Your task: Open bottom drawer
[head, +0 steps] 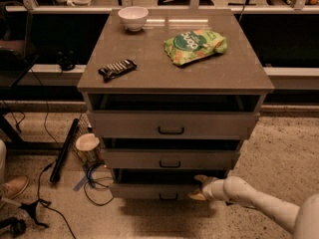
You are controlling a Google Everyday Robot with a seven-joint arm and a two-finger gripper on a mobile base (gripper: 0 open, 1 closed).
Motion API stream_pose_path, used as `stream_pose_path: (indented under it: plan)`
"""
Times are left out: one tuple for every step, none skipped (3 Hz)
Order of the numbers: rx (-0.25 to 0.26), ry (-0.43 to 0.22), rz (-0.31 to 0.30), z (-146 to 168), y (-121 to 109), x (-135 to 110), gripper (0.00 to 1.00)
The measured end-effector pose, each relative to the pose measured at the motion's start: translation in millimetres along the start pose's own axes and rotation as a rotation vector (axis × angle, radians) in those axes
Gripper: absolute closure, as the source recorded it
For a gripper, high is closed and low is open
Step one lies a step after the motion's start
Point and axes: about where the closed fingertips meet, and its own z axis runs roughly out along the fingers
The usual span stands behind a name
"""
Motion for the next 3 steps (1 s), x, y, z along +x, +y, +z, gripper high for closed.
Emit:
stream_pose_path:
  plan:
    - [0.058,-0.040,0.051,-20.0,3.1,-4.9,0.64]
    - [0.102,-0.050,0.120,-19.6,3.7,-2.5,0.87]
    - [0.196,-0.041,0.235,-1.1,-16.4,8.0,1.00]
